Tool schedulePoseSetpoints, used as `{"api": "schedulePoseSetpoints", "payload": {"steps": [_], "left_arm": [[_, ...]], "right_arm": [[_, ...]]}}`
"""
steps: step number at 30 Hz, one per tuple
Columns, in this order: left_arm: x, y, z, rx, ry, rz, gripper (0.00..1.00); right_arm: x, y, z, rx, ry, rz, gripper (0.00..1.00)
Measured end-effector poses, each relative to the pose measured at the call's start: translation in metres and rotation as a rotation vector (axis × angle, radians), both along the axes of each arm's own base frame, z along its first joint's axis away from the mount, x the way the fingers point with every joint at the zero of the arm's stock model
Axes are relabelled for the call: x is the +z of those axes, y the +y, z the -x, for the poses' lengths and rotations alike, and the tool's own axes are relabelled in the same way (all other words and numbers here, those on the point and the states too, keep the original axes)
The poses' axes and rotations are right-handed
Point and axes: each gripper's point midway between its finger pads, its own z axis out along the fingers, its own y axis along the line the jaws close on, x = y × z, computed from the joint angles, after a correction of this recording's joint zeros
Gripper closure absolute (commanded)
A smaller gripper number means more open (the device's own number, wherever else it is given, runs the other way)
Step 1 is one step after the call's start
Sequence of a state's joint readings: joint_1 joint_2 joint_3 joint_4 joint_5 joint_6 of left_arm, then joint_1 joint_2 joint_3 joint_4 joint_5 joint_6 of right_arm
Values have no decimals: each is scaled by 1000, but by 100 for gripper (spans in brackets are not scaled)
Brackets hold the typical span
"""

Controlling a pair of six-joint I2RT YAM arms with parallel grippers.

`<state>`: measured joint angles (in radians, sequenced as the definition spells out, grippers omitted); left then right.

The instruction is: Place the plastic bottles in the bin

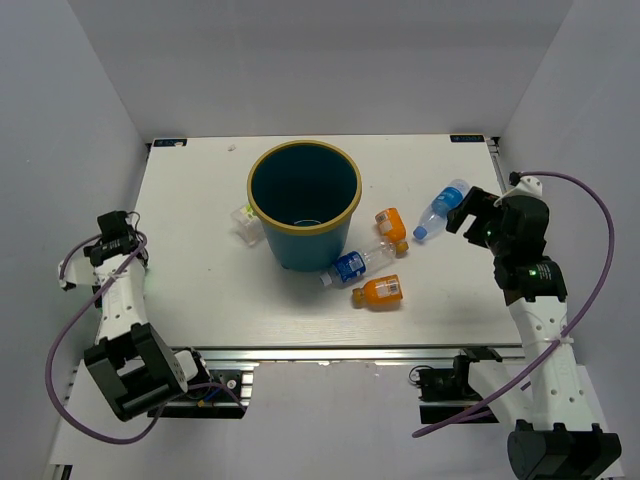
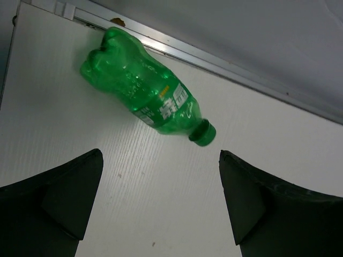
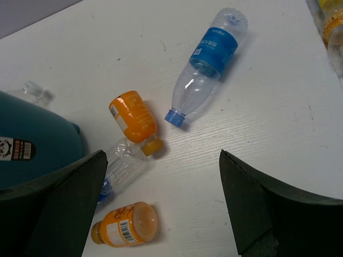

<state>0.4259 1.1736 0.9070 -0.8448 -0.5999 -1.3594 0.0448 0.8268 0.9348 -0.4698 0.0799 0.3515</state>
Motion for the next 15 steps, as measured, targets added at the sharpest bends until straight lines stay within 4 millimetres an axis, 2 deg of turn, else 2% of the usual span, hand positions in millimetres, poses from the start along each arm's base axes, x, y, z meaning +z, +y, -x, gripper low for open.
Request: {"api": "schedulePoseSetpoints", "payload": {"steps": [6,15], "left_arm": [[-28,19,9,138,14,35,2],[-60,36,16,231,28,52,2]], "right_arm": [[-6,17,0,110,22,-10,11],[-19,24,-4,159,73,-16,11]]}}
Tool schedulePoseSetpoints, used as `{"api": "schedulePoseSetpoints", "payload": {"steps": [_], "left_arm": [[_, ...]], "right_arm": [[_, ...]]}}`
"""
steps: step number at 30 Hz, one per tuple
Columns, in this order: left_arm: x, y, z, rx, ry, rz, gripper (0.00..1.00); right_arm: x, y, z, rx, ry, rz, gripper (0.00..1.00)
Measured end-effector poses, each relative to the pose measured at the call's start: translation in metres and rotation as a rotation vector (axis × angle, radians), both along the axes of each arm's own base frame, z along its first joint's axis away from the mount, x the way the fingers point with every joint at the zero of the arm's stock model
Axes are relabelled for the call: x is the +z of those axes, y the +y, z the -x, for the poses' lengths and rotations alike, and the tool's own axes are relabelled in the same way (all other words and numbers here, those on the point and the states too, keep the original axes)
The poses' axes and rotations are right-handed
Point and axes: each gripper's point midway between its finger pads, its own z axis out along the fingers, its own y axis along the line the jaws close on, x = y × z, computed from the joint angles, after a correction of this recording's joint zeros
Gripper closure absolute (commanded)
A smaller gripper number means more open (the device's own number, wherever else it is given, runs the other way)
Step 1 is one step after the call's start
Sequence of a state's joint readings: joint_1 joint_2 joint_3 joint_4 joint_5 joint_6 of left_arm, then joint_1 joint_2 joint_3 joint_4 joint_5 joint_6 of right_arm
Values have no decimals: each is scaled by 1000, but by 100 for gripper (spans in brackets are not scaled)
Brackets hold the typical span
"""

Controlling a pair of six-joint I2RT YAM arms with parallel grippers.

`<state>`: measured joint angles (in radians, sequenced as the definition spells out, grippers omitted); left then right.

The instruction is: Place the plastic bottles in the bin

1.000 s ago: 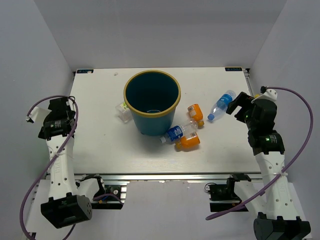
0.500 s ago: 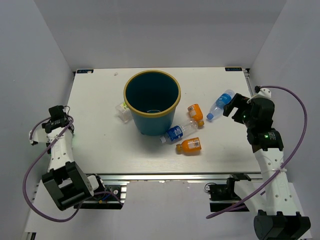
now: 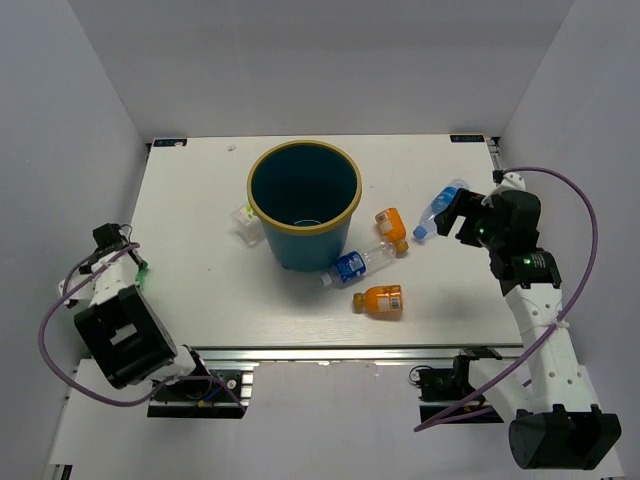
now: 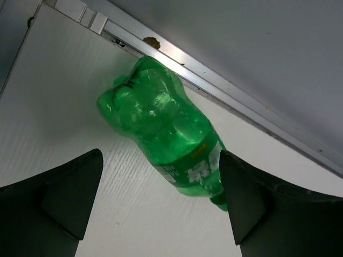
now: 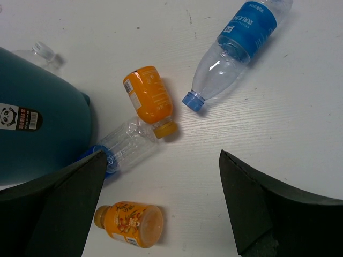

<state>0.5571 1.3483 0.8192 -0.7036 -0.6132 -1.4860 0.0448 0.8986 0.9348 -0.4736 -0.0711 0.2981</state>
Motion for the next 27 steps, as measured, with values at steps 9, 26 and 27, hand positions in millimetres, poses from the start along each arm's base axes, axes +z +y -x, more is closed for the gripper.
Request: {"api": "schedulePoseSetpoints", "payload": {"steps": [9,26,27], "left_arm": [[-54,2,2,3,133,77,21],[50,-26,-73,-463,-168,32,80],[72,-27,-87,-512,-210,3,80]], "right_arm": [[-1,0,1,20,0,19,11],[6,-19,6,-121,-17,16,11],[5,-19,6,-129,-16,13,10]]}}
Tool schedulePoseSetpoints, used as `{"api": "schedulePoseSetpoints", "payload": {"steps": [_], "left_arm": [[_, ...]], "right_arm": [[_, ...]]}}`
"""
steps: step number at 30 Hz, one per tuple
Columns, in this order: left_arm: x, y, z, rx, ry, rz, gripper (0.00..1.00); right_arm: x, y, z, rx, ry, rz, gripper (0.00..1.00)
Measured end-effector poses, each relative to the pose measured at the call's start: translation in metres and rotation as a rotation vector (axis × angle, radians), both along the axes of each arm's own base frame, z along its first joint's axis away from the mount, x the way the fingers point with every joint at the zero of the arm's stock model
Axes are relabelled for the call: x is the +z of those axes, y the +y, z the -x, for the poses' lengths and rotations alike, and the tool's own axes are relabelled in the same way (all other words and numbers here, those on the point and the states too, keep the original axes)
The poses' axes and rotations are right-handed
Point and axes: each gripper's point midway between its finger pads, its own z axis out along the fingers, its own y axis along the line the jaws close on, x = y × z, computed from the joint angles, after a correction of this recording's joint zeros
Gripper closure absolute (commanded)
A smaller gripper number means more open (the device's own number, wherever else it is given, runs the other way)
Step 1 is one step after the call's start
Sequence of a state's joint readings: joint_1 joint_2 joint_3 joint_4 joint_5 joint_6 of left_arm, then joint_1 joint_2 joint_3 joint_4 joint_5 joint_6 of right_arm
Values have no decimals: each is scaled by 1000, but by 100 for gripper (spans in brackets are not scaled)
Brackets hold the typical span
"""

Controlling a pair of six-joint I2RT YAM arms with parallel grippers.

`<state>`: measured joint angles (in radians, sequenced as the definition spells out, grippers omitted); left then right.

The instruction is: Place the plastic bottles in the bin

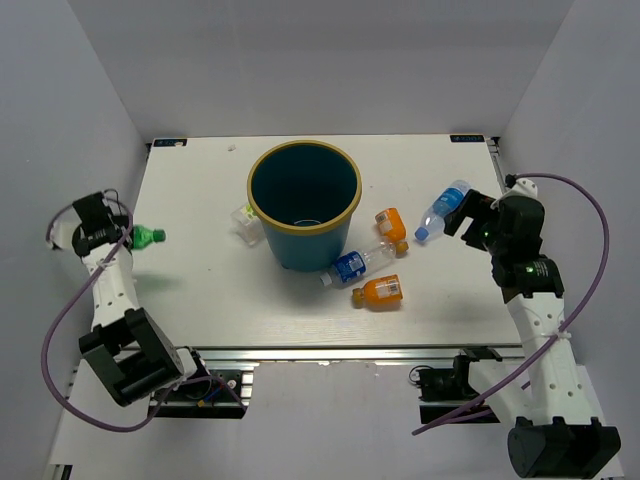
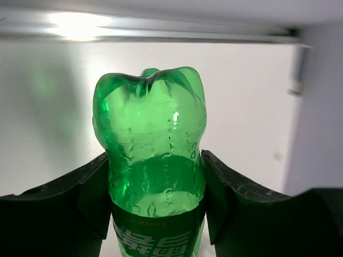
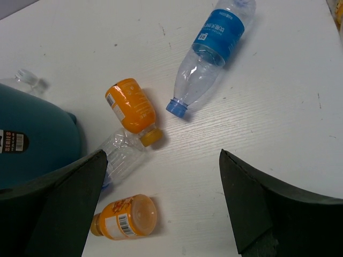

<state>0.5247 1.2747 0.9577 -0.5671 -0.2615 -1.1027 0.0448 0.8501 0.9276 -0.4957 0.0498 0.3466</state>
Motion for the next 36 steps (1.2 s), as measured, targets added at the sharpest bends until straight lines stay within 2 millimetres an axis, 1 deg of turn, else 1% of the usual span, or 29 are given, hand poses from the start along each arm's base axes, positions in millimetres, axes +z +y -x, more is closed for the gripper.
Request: {"api": "schedulePoseSetpoints", "payload": {"steps": [2,4,5,6,8,10,11,12,14,16,17,19,20,21,23,25,26,28,31,34,36], "left_arm": [[48,-9,-31,-111,-106,-53,80],[92,-34,-60,-236,-189,-118,80],[114,-54,-74,-311,-229,-150,80],[139,-81,-89,-400,-275,-182,80],[183,-133,-107,-559,-371,-230,79],[218,-184,-114,-700,-458,-260,78],[232,-205,-115,-759,-496,-274,75],[242,-224,-114,-813,-526,-284,74],[251,-255,-112,-905,-562,-301,73],[248,-285,-109,-992,-560,-313,69],[244,-299,-109,-1032,-549,-322,62],[234,-325,-110,-1105,-523,-336,55],[227,-337,-110,-1140,-507,-344,48],[219,-349,-110,-1178,-486,-348,28],[204,-367,-108,-1245,-446,-364,3],[194,-381,-108,-1297,-413,-379,2],[193,-385,-110,-1315,-399,-390,2],[202,-388,-117,-1329,-396,-415,2],[237,-391,-126,-1326,-458,-462,2],[277,-388,-123,-1309,-540,-503,2],[293,-384,-119,-1292,-575,-524,2]], "right_arm": [[-5,1,0,-3,-6,-13,11],[-15,6,2,19,-2,-30,11],[-20,9,3,34,5,-39,11],[-25,13,5,55,13,-48,11],[-30,21,6,100,22,-68,11],[-28,30,8,145,16,-91,11],[-25,34,7,170,5,-104,11],[-22,40,7,201,-7,-120,11],[-21,50,8,256,-25,-150,11],[-25,60,12,310,-14,-181,11],[-29,63,14,326,-2,-191,11],[-37,69,17,355,40,-215,11],[-41,71,18,362,61,-229,11],[-45,73,19,368,81,-241,11],[-54,78,24,380,119,-265,11],[-65,84,32,381,155,-288,10],[-71,87,37,380,171,-299,11],[-82,91,49,371,207,-316,11],[-95,95,62,340,235,-336,10],[-108,98,72,295,265,-358,11],[-116,101,78,279,288,-359,11]]}}
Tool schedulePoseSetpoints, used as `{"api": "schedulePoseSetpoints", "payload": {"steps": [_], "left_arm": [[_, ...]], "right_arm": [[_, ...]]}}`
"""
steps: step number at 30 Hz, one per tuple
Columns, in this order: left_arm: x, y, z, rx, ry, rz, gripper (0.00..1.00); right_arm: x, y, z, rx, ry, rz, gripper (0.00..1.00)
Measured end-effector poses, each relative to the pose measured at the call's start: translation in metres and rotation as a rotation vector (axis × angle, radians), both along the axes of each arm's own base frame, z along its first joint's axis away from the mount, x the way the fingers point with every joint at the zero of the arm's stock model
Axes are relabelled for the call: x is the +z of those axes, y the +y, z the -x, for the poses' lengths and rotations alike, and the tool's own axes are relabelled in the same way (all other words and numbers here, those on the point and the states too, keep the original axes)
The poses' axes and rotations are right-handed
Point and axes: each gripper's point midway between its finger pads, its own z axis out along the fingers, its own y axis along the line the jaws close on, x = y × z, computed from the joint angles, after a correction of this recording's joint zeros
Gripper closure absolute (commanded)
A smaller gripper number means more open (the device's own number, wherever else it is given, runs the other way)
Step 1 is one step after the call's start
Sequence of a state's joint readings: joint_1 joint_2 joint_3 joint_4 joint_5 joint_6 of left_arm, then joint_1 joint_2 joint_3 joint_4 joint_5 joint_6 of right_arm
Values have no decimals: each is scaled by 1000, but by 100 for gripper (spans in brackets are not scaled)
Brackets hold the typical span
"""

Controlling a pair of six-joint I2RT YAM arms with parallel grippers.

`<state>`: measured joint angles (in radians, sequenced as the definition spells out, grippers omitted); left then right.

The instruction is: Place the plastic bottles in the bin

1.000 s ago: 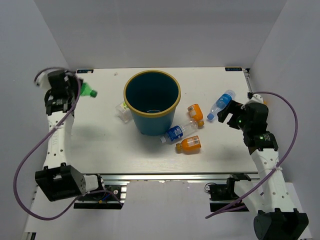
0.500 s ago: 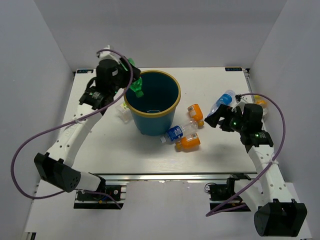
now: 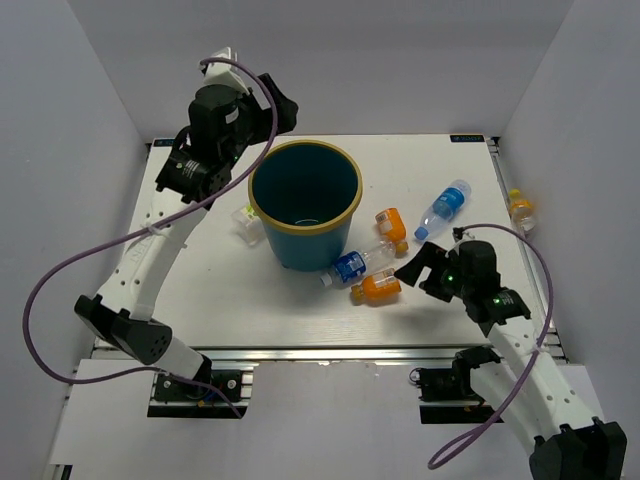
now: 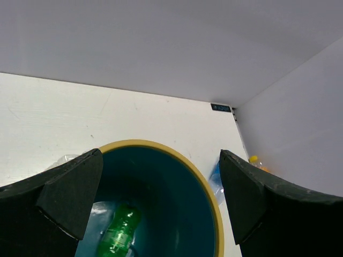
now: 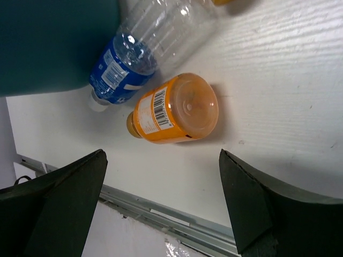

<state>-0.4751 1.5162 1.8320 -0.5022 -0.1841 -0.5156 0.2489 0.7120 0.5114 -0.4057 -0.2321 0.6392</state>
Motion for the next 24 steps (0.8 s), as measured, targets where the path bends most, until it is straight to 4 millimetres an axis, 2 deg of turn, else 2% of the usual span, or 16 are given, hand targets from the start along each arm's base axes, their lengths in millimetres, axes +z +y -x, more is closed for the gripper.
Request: {"api": "schedulePoseSetpoints", "payload": {"steps": [3,5,8,10,11,13,16,19,21,24], "left_arm": [[7,14,8,51,-20,-1,2],[-2,30,18,104,-14,-12,2],[-40,64,44,214,35,-53,2],[-58,88,59,301,62,-66,2],[-70,102,74,344,80,-68,2],[-81,125,96,422,97,-60,2],[-88,153,128,507,93,-26,2],[-87,171,148,554,79,-6,2],[-85,179,155,584,68,-7,2],[-87,183,153,606,75,-37,2]], "right_arm": [[-13,8,8,-5,41,1,11],[-21,18,13,5,70,0,11],[-33,40,21,47,102,-9,11],[-41,53,25,53,124,6,11],[-46,59,26,48,136,14,11],[-55,66,28,29,162,30,11],[-68,67,24,-49,193,56,11],[-78,61,15,-150,207,79,11],[-82,59,6,-200,201,91,11],[-86,60,-7,-256,193,104,11]]}}
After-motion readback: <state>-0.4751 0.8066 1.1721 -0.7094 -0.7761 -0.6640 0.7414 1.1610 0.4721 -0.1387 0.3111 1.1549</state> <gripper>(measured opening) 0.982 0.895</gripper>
